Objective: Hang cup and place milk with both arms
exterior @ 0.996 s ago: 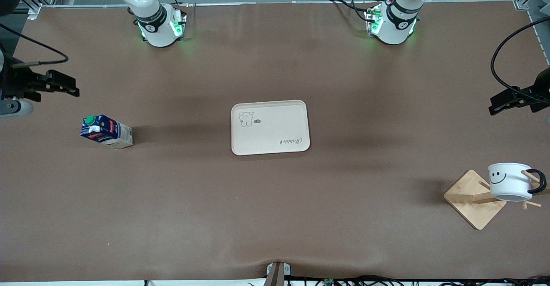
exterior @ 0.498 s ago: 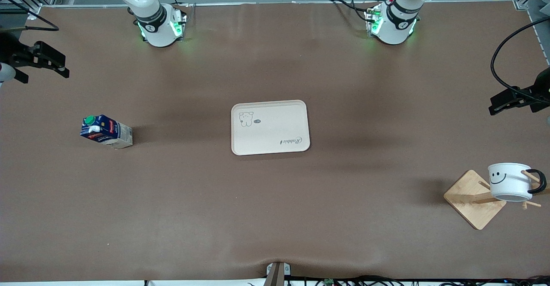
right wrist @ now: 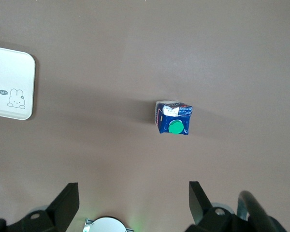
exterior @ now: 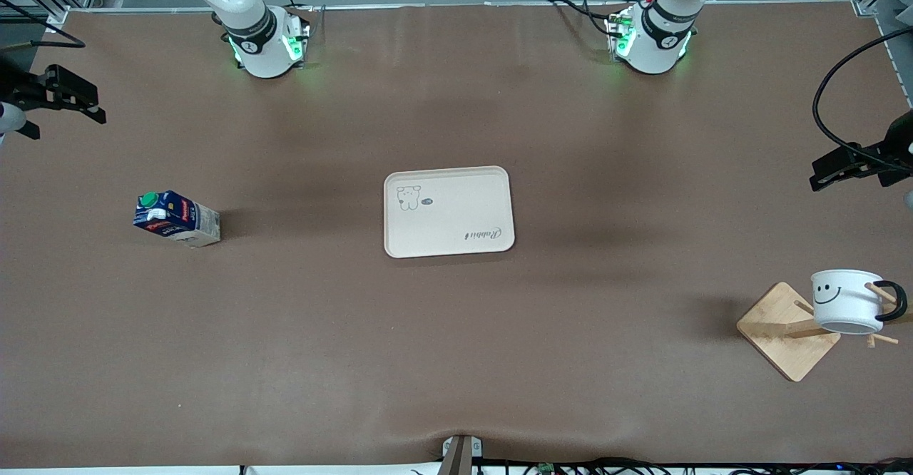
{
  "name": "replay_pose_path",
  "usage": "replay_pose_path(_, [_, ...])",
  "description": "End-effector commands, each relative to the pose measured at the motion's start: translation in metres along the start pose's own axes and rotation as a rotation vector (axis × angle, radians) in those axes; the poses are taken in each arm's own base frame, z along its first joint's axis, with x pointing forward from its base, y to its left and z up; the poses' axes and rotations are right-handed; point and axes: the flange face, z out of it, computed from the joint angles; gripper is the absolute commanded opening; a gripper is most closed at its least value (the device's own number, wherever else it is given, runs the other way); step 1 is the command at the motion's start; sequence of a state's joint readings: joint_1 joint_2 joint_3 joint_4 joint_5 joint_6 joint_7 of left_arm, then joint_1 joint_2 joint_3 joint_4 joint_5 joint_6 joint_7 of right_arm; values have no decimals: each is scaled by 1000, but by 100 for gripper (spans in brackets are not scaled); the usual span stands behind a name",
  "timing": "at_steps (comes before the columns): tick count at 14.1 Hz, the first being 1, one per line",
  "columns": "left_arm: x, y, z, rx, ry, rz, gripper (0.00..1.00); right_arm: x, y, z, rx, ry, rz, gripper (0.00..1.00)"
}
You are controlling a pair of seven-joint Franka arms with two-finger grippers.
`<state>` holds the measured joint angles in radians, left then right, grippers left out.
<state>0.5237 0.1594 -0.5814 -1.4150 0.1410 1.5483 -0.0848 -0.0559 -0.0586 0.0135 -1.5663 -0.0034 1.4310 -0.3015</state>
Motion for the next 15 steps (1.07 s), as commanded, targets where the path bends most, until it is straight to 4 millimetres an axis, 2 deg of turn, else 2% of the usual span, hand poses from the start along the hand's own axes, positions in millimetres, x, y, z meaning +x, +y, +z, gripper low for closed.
replay_pose_path(1, [-5, 5, -8, 14, 9, -3, 100, -8, -3, -4, -1, 0, -9, 100])
replay_pose_path(13, [-6, 10, -13, 11, 16, 16, 100, -8, -2, -3, 2, -1, 60, 100])
replay_pose_path(15, [-7, 16, -14, 10, 20, 28, 100, -7, -1, -2, 4, -2, 62, 100])
